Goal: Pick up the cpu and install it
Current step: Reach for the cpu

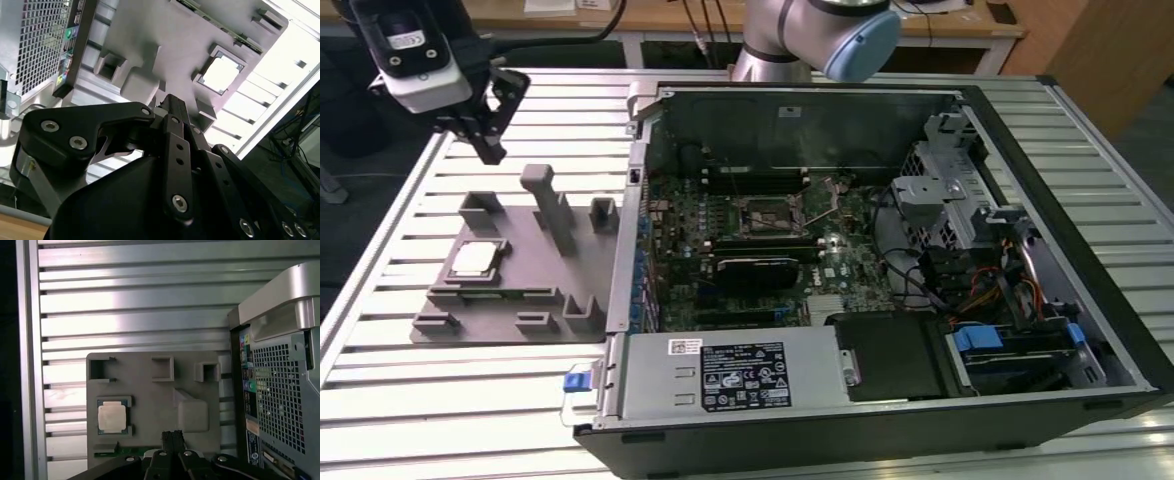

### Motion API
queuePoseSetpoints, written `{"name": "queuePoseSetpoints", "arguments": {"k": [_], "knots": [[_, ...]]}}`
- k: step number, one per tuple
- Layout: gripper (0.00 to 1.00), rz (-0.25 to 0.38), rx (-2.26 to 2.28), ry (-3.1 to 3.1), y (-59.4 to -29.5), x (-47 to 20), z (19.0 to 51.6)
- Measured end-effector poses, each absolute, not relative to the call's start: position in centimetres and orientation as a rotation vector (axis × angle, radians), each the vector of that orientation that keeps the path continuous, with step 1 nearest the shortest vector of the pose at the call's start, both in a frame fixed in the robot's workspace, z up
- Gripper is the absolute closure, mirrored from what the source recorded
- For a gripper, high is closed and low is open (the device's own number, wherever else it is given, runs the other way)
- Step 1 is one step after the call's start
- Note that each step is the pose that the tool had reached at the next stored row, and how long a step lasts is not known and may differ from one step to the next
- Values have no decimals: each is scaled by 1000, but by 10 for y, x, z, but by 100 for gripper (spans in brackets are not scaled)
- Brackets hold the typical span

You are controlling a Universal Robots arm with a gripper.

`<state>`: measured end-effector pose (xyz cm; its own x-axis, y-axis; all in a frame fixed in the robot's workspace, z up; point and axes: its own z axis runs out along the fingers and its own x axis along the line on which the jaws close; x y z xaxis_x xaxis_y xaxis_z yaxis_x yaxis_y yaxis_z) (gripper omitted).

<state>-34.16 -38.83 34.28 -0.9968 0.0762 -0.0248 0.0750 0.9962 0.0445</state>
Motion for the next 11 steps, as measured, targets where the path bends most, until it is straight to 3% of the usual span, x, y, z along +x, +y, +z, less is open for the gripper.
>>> {"name": "queuePoseSetpoints", "arguments": {"k": [11], "knots": [[89, 68, 118, 3112, -388, -360, 326]]}}
